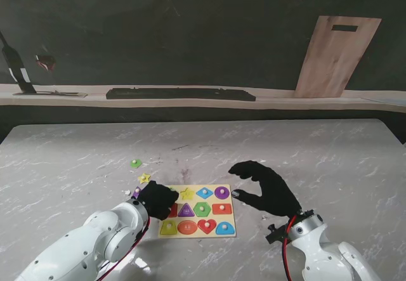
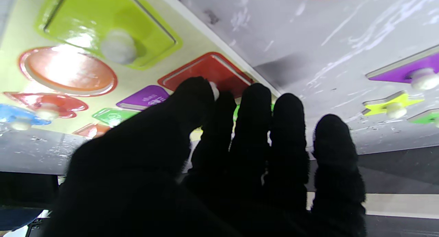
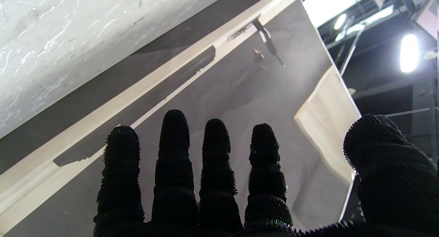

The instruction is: Fit puzzle pieces into a puzzle board

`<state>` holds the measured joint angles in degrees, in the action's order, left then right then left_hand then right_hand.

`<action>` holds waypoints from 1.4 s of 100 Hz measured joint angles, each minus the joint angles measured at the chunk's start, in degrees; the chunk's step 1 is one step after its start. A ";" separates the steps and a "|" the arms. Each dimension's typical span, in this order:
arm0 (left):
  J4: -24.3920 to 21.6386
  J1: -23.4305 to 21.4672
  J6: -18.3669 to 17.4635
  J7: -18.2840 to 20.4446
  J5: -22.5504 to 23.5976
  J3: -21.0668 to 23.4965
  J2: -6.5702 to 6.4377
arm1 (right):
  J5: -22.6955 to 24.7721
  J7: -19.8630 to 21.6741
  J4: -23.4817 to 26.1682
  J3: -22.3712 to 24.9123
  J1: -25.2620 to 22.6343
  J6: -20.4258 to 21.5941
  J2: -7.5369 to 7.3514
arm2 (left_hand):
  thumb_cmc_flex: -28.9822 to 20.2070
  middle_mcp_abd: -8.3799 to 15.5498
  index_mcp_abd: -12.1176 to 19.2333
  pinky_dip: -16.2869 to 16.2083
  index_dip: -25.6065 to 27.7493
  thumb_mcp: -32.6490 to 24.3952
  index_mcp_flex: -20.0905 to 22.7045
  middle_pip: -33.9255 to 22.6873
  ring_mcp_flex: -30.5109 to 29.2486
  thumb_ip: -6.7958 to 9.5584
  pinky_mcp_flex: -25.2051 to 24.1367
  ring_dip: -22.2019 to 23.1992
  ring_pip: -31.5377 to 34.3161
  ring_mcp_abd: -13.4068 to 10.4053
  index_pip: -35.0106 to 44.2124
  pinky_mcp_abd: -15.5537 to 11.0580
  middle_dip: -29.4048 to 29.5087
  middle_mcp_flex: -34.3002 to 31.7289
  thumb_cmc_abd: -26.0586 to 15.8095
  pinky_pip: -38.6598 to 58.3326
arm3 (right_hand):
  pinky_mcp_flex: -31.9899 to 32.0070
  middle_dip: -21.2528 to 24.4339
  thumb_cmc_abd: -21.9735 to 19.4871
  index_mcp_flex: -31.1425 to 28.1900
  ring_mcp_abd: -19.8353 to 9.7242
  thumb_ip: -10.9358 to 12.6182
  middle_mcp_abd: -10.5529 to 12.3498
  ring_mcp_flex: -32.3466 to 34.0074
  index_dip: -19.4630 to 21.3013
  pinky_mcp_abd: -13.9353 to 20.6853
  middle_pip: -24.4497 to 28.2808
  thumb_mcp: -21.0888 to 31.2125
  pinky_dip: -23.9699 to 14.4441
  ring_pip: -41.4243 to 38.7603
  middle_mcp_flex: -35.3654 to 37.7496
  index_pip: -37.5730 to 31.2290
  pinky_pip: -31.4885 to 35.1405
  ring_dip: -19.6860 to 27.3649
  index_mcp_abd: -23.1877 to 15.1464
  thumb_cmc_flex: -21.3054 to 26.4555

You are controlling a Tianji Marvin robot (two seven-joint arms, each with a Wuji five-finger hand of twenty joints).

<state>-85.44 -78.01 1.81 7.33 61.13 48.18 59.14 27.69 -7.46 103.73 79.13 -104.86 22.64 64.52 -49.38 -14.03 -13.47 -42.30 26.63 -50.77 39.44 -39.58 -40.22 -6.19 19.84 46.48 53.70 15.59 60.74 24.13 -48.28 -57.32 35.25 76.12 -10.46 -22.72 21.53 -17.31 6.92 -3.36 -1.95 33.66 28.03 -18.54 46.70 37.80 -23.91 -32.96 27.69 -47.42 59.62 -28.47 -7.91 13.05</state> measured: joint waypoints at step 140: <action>-1.96 -4.42 0.48 -4.57 0.24 4.32 0.39 | -0.28 0.21 -0.08 -0.04 0.10 -0.08 0.03 | 7.74 -0.04 -0.62 0.11 0.52 17.10 -9.03 -4.72 6.24 -0.41 -4.39 0.09 -2.10 0.00 -19.97 0.00 4.71 15.69 -10.24 -1.45 | 0.00 0.00 -0.02 0.00 0.00 0.02 0.00 0.00 0.00 0.00 0.00 -0.06 0.00 -0.48 0.00 0.00 0.00 0.00 0.00 0.47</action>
<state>-87.40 -82.44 2.29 2.76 61.37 52.50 59.54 27.41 -7.25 103.65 79.09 -104.76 22.56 64.55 -41.64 -14.07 -14.09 -42.20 27.15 -33.66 30.41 -44.31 -33.98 -6.59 15.45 46.58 51.60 15.59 40.77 24.13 -43.57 -41.63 25.01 74.66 -10.46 -22.72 21.51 -17.31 6.92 -3.34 -1.95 33.66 28.03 -18.54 46.70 37.74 -23.91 -33.44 27.69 -47.42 59.62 -28.47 -7.91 13.52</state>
